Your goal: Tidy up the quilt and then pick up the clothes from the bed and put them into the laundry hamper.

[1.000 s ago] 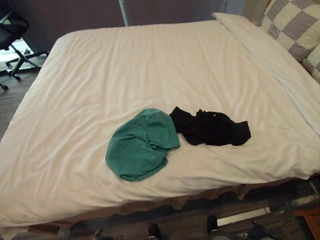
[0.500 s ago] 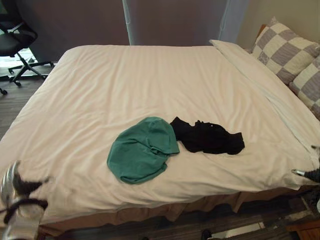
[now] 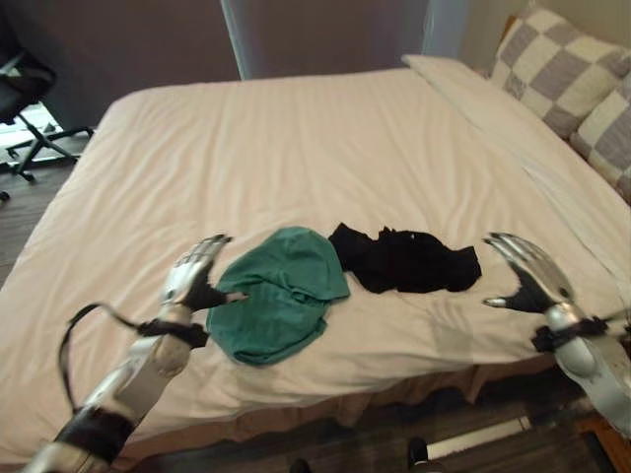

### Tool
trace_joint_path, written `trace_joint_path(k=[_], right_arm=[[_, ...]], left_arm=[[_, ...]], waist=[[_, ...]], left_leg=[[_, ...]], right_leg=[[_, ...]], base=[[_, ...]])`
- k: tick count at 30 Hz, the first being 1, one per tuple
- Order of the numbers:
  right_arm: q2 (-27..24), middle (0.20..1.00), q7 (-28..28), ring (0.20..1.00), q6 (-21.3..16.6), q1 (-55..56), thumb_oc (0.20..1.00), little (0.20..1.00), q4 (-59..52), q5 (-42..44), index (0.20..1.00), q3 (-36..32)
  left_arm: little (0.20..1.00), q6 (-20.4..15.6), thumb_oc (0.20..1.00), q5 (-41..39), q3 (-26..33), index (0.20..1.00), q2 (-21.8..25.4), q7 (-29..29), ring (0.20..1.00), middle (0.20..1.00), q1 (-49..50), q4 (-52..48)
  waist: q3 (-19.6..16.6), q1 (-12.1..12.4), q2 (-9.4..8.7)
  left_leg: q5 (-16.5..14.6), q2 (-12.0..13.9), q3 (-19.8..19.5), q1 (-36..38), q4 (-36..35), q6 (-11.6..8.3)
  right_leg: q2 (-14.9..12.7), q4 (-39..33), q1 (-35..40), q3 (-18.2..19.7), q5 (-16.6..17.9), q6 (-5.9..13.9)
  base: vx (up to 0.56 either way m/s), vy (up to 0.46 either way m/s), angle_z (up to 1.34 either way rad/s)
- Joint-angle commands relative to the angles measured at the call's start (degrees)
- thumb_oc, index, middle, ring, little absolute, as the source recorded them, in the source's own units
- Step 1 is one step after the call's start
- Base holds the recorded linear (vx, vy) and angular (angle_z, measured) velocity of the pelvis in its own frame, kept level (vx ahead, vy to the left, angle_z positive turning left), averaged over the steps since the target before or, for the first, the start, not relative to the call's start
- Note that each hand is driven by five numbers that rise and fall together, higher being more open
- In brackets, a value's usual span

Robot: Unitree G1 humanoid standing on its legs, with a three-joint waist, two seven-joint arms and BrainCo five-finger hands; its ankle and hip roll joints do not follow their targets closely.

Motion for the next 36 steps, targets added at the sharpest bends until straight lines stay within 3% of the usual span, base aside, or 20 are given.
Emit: trace_joint_path(k=[1,2,6,8,9,10,13,17,19,24,25,27,28,30,31,33,36], right_arm=[[-3.0,1.000,-1.8,1.000,-0.3,-11.6,1.000,1.000,-1.9,-1.0,1.000,1.2],[-3.2,1.000,-2.4,1.000,-0.6,-15.9,1.000,1.000,-3.5,-0.2,1.000,3.3],[-4.1,1.000,-2.8,1.000,-1.3,-18.0,1.000,1.000,-5.7,0.5,1.000,3.4],[-5.4,1.000,-3.2,1.000,-2.3,-19.3,1.000,1.000,-8.6,1.5,1.000,2.6],[-5.5,1.000,-3.3,1.000,-2.4,-19.8,1.000,1.000,-9.1,1.9,1.000,2.6],[-5.7,1.000,-3.4,1.000,-2.5,-20.2,1.000,1.000,-9.8,2.1,1.000,2.2],[-6.6,1.000,-3.6,1.000,-2.3,-21.3,1.000,1.000,-10.4,2.3,1.000,1.6],[-7.6,1.000,-4.1,1.000,-1.5,-23.5,1.000,1.000,-8.4,1.6,1.000,2.1],[-8.3,1.000,-5.0,1.000,-0.1,-26.4,1.000,1.000,-4.8,1.3,1.000,2.2],[-11.2,1.000,-5.5,1.000,1.1,-30.7,1.000,1.000,2.9,2.3,1.000,3.6],[-11.1,1.000,-5.5,1.000,1.1,-30.9,1.000,1.000,2.9,2.3,1.000,3.8],[-13.8,1.000,-4.7,1.000,2.0,-30.7,1.000,1.000,9.0,3.5,1.000,3.0],[-13.6,1.000,-4.7,1.000,1.9,-31.0,1.000,1.000,9.1,3.5,1.000,3.3],[-14.3,1.000,-4.2,1.000,2.6,-29.7,1.000,1.000,15.4,6.3,1.000,2.2],[-14.2,1.000,-4.3,1.000,2.6,-29.8,1.000,1.000,15.5,6.3,1.000,2.4],[-13.2,1.000,-3.1,1.000,3.7,-27.3,1.000,1.000,20.6,8.5,1.000,1.1],[-10.5,1.000,-0.9,1.000,4.6,-24.7,1.000,1.000,25.6,10.2,1.000,1.2]], left_arm=[[1.000,1.7,1.000,3.5,-1.5,1.000,0.8,2.3,1.000,1.000,-14.2,7.5],[1.000,4.9,1.000,7.6,-6.5,1.000,0.2,2.2,1.000,1.000,-20.9,16.0],[1.000,7.3,1.000,15.8,-12.7,1.000,0.8,1.0,1.000,1.000,-28.0,25.0],[0.570,9.3,0.570,20.3,-14.9,0.570,-0.7,-0.9,0.570,0.570,-30.7,35.5],[0.285,9.6,0.285,21.2,-15.6,0.285,-1.5,-1.2,0.285,0.285,-31.4,39.0],[0.200,9.7,0.200,22.1,-15.9,0.200,-1.5,-1.8,0.200,0.200,-31.5,40.6],[0.200,9.0,0.200,22.5,-14.5,0.200,-0.1,-3.5,0.200,0.200,-27.8,39.3],[0.200,7.8,0.200,20.4,-10.7,0.200,4.9,-4.0,0.200,0.200,-22.2,27.4],[0.200,4.8,0.200,15.2,-3.1,0.200,10.5,-2.0,0.200,0.200,-11.9,13.9],[0.200,-1.4,0.200,5.5,11.9,0.200,15.6,-2.5,0.200,0.200,6.1,-5.6],[0.200,-1.4,0.200,5.5,12.3,0.200,15.7,-2.5,0.200,0.200,6.5,-5.8],[0.200,-4.8,0.200,-2.0,21.7,0.200,16.1,-2.5,0.200,0.200,16.7,-12.5],[0.200,-4.7,0.200,-2.2,22.5,0.200,16.1,-2.7,0.200,0.200,17.5,-12.9],[0.200,-6.4,0.200,-11.4,29.3,0.200,13.7,-1.9,0.200,0.200,23.5,-16.0],[0.200,-6.4,0.200,-11.4,29.6,0.200,13.7,-2.0,0.200,0.200,23.7,-16.2],[0.200,-7.7,0.200,-18.2,33.7,0.200,10.4,-1.8,0.200,0.200,27.3,-17.6],[0.200,-8.4,0.200,-21.5,34.4,0.200,8.4,-2.8,0.200,0.200,27.4,-18.9]], waist=[[6.7,-0.8,-0.51],[8.7,-1.9,-0.29],[9.3,-2.2,-0.36],[10.9,-2.3,-0.87],[11.3,-2.3,-0.92],[11.6,-2.1,-0.97],[12.1,-1.0,-0.87],[12.4,0.6,-0.53],[13.5,3.6,-0.11],[15.5,7.7,1.54],[15.4,7.5,1.52],[15.9,10.9,3.05],[15.9,10.6,2.98],[16.3,12.7,4.44],[16.3,12.6,4.39],[17.1,14.4,6.26],[17.0,15.1,7.11]], left_leg=[[-5.0,2.4,2.9,0.9,-0.2,-2.79],[-4.0,2.7,3.6,-2.1,-0.2,-2.76],[-3.3,3.3,4.4,-5.1,-0.2,-2.88],[-2.3,4.0,4.5,-7.4,-0.2,-3.28],[-2.0,4.2,4.5,-7.8,-0.2,-3.38],[-1.9,4.3,4.4,-8.2,-0.2,-3.47],[-1.4,4.6,4.1,-9.1,-0.2,-3.81],[-1.1,4.9,3.3,-9.5,-0.2,-3.98],[-0.5,5.0,2.1,-9.9,-0.2,-4.21],[0.6,5.2,-0.6,-11.9,-0.2,-4.73],[0.6,5.2,-0.6,-11.9,-0.2,-4.73],[1.5,5.1,-2.8,-13.8,-0.2,-5.11],[1.5,5.1,-2.9,-14.0,-0.2,-5.13],[1.0,4.8,-5.3,-14.9,-0.2,-5.92],[1.0,4.8,-5.3,-15.0,-0.2,-5.92],[1.5,4.4,-6.6,-16.5,-0.2,-5.97],[1.4,3.9,-7.9,-16.8,-0.2,-5.80]], right_leg=[[-2.4,1.0,-4.0,2.5,-3.0,3.12],[-2.1,2.6,-8.5,3.4,-2.6,3.19],[-1.9,3.6,-12.3,3.7,-2.3,3.14],[-2.2,4.0,-14.6,3.2,-1.9,3.17],[-2.3,4.1,-15.1,3.1,-1.8,3.12],[-2.3,4.1,-15.4,3.0,-1.8,3.06],[-2.5,4.2,-15.9,2.3,-1.8,2.93],[-2.6,4.7,-15.8,1.5,-2.3,2.48],[-2.8,7.2,-16.3,0.6,-3.7,1.95],[-3.6,13.5,-19.0,-1.7,-6.7,1.17],[-3.7,13.5,-19.0,-1.8,-6.7,1.17],[-4.3,15.7,-19.8,-3.8,-7.9,0.90],[-4.3,15.7,-19.9,-3.9,-8.0,0.88],[-4.9,17.9,-20.3,-4.9,-10.2,1.25],[-4.9,18.0,-20.4,-4.9,-10.3,1.25],[-5.6,20.2,-21.5,-6.3,-11.4,0.93],[-6.0,21.1,-21.1,-7.7,-12.4,0.52]], base=[[-0.37,0.035,-0.13],[-0.20,0.019,-0.10],[-0.10,-0.005,-0.27],[-0.09,-0.054,-0.26],[-0.04,-0.056,-0.14],[-0.02,-0.052,-0.06],[0.00,-0.041,0.00],[0.01,-0.058,0.02],[-0.02,-0.086,0.11],[-0.02,-0.085,0.28],[-0.01,-0.102,0.35],[-0.01,-0.130,0.50],[0.08,-0.130,0.60],[0.06,-0.089,0.47],[-0.04,-0.059,0.45],[-0.04,-0.047,0.44],[0.00,-0.044,0.43]])
